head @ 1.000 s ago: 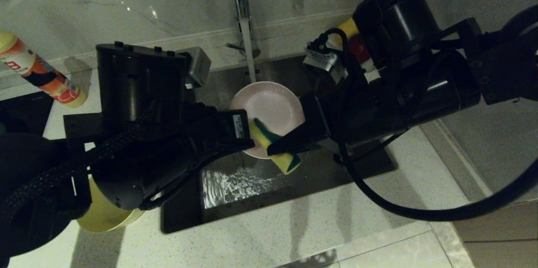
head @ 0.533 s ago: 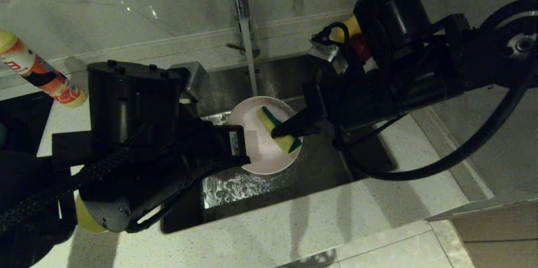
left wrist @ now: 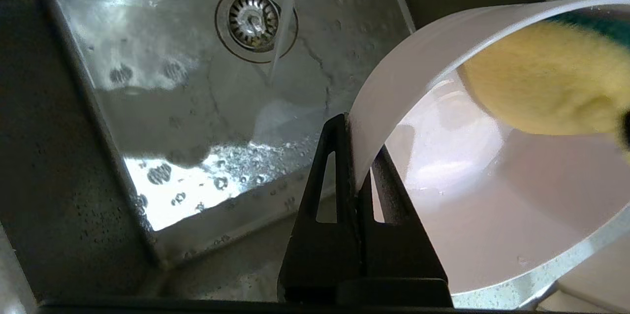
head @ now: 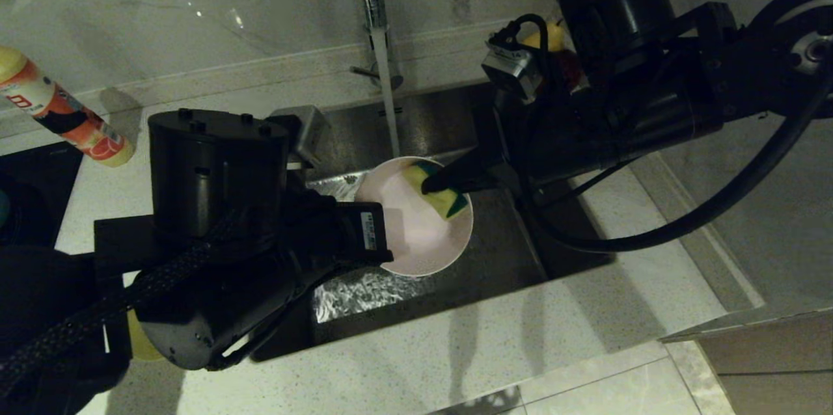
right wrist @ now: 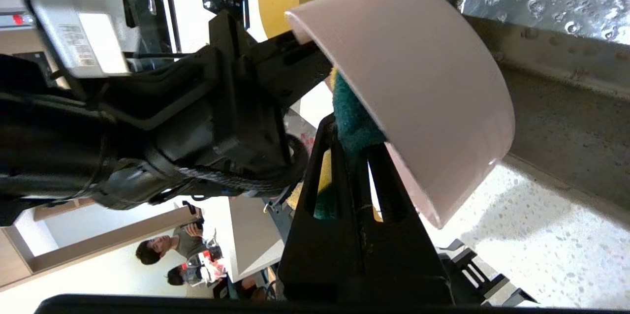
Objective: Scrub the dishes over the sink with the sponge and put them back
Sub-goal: Wipe the bowl
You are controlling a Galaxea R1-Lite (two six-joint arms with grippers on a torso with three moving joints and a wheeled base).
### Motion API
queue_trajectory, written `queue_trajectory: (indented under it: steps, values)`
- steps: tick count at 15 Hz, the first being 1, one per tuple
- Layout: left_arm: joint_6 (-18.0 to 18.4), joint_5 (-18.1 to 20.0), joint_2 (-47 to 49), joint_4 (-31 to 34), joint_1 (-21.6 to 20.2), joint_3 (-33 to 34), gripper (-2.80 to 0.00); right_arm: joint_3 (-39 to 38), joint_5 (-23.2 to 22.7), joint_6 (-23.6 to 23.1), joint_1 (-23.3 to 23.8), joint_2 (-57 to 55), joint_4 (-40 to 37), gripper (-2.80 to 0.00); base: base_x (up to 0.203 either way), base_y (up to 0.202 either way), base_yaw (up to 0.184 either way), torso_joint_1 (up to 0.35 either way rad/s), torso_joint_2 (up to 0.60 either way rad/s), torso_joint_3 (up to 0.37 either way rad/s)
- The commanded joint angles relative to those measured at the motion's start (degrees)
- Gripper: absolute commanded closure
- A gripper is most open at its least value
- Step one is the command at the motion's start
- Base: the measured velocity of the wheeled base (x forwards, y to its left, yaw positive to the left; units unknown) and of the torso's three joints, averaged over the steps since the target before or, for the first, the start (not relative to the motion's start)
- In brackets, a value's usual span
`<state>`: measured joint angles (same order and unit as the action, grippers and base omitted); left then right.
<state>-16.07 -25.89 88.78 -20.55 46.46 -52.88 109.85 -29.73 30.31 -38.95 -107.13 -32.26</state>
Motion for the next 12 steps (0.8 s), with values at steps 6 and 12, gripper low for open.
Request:
queue_trajectory:
  steps: [6, 12]
  values:
    - [-0.2, -1.2, 0.3, -0.4, -0.3, -0.6, 0.0, -8.6, -0.2, -0.2, -0.3, 6.1, -1.0, 0.0, 0.0, 0.0, 0.0, 0.0, 0.0, 0.0]
    - [-0.5, -1.3, 0.2, -3.9, -0.3, -0.2, 0.0, -9.4, -0.2, -0.4, -3.4, 2.3, -0.1, 0.0, 0.0, 0.0, 0.0, 0.0, 0.0, 0.0]
